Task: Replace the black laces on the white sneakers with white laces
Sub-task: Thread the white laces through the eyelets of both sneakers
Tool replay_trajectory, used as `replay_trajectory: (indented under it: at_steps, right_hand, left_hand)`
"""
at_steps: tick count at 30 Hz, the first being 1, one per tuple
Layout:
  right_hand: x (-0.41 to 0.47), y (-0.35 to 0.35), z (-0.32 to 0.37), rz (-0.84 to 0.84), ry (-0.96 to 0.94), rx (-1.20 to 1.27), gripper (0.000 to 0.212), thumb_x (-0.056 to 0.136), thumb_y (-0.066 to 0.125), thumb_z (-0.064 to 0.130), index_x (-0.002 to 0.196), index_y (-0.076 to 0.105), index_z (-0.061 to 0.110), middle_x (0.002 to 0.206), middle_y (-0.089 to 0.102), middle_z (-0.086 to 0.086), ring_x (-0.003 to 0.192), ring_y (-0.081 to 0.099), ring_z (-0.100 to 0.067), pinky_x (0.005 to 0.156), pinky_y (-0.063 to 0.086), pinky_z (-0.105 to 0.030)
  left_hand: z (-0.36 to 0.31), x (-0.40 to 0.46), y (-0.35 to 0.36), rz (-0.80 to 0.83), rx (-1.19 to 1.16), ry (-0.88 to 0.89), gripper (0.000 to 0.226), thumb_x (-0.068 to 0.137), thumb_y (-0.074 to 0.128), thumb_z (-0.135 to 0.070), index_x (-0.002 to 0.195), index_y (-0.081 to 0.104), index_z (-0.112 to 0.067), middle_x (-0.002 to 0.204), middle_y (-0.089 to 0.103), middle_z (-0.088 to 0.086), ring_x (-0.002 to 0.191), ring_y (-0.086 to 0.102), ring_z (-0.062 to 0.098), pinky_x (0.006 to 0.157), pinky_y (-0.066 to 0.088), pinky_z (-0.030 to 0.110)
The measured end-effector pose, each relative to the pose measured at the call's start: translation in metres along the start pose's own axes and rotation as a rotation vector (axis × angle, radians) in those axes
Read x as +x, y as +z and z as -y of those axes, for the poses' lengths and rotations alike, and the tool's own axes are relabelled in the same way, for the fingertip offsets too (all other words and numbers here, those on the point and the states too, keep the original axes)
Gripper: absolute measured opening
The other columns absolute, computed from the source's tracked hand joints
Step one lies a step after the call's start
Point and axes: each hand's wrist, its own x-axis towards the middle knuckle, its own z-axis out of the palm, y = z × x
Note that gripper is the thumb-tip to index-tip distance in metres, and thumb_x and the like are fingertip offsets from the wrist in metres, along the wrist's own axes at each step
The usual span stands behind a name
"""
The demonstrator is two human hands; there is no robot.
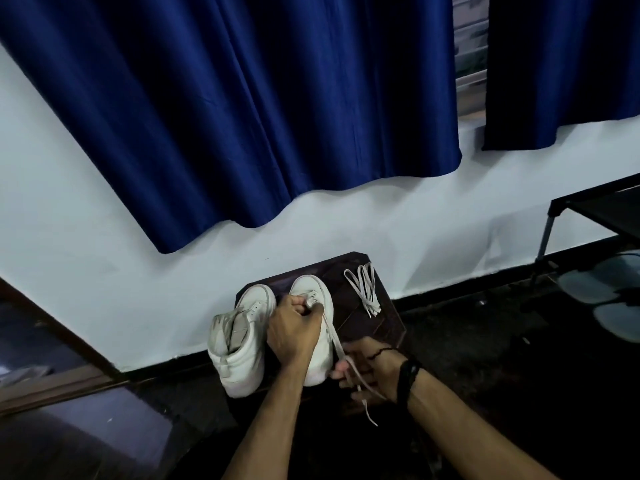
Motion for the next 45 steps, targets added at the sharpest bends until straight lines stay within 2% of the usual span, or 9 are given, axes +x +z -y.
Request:
replay_trajectory:
  at_steps: [6,8,12,18,22,27,33,38,45]
  right_hand:
    - [-0.011,-0.012,0.011,-0.797,-0.131,-1.22,0.054,0.074,0.062,0.063,0.106,0.065,0.019,0.112,0.067,-0.002,0.11,0.061,-0.018,0.101,0.038,-0.035]
    - [-0.014,-0.015,0.016,-0.628,-0.22,-1.041,0.047,0.072,0.067,0.06,0.09,0.069,0.016,0.096,0.072,-0.005,0.092,0.068,-0.018,0.089,0.047,-0.033]
    - [-0.028,-0.008,0.011,0.167,-0.14,-0.281,0.042,0.085,0.068,0.042,0.056,0.058,0.013,0.072,0.071,-0.013,0.056,0.066,-0.017,0.054,0.045,-0.023]
    - [-0.016,-0.015,-0.016,-0.854,-0.386,-1.424,0.038,0.09,0.049,0.049,0.099,0.066,0.017,0.108,0.065,-0.001,0.114,0.053,-0.02,0.086,0.046,-0.031]
    - [0.002,-0.008,0.012,-0.699,-0.631,-0.933,0.028,0.081,0.064,0.047,0.09,0.066,0.021,0.096,0.064,0.001,0.091,0.061,-0.019,0.074,0.047,-0.028]
    - [0.038,0.009,0.031,-0.471,-0.538,-0.94,0.027,0.092,0.054,0.032,0.092,0.068,0.009,0.099,0.071,-0.012,0.097,0.064,-0.027,0.078,0.045,-0.03]
    - [0.05,-0.017,0.028,-0.288,-0.543,-0.451,0.022,0.095,0.055,0.03,0.077,0.063,0.02,0.088,0.073,-0.005,0.079,0.064,-0.017,0.089,0.051,-0.046]
    - [0.058,-0.008,0.021,-0.306,-0.515,-0.784,0.014,0.09,0.062,0.039,0.088,0.059,0.026,0.091,0.065,0.005,0.087,0.059,-0.01,0.071,0.044,-0.022]
    - [0.035,-0.02,0.036,-0.262,-0.458,-0.161,0.029,0.094,0.056,0.032,0.073,0.062,0.014,0.068,0.06,-0.002,0.063,0.055,-0.016,0.061,0.043,-0.026]
  left_hand:
    - [0.002,-0.005,-0.003,0.027,0.025,0.034,0.035,0.062,0.076,-0.043,0.091,0.063,-0.029,0.087,0.07,-0.014,0.085,0.067,0.016,0.076,0.053,0.032]
    - [0.0,-0.006,-0.004,0.037,0.033,0.039,0.039,0.06,0.077,-0.043,0.093,0.062,-0.029,0.088,0.07,-0.014,0.087,0.068,0.017,0.075,0.052,0.032]
    - [-0.001,-0.008,-0.006,0.044,0.03,0.045,0.038,0.061,0.077,-0.042,0.092,0.059,-0.029,0.089,0.07,-0.012,0.089,0.068,0.02,0.074,0.05,0.033]
    - [0.0,-0.01,-0.008,0.046,0.007,0.061,0.042,0.061,0.078,-0.039,0.097,0.06,-0.027,0.094,0.071,-0.01,0.091,0.068,0.021,0.077,0.05,0.032]
    - [0.001,-0.01,-0.007,0.072,-0.019,0.063,0.044,0.059,0.078,-0.038,0.097,0.059,-0.028,0.093,0.072,-0.01,0.09,0.068,0.021,0.077,0.051,0.034]
    - [0.003,-0.011,-0.01,0.073,-0.017,0.086,0.043,0.06,0.076,-0.037,0.098,0.058,-0.028,0.092,0.071,-0.009,0.09,0.068,0.021,0.076,0.052,0.034]
    - [0.003,-0.009,-0.007,0.055,-0.008,0.091,0.041,0.061,0.074,-0.036,0.098,0.058,-0.028,0.092,0.071,-0.009,0.09,0.067,0.023,0.075,0.051,0.034]
    - [0.005,-0.009,-0.005,0.064,-0.01,0.112,0.039,0.063,0.075,-0.033,0.098,0.059,-0.028,0.096,0.071,-0.008,0.093,0.067,0.022,0.077,0.051,0.034]
    - [0.006,-0.01,-0.005,0.052,-0.014,0.116,0.035,0.066,0.073,-0.032,0.097,0.058,-0.028,0.093,0.072,-0.005,0.091,0.067,0.026,0.076,0.052,0.037]
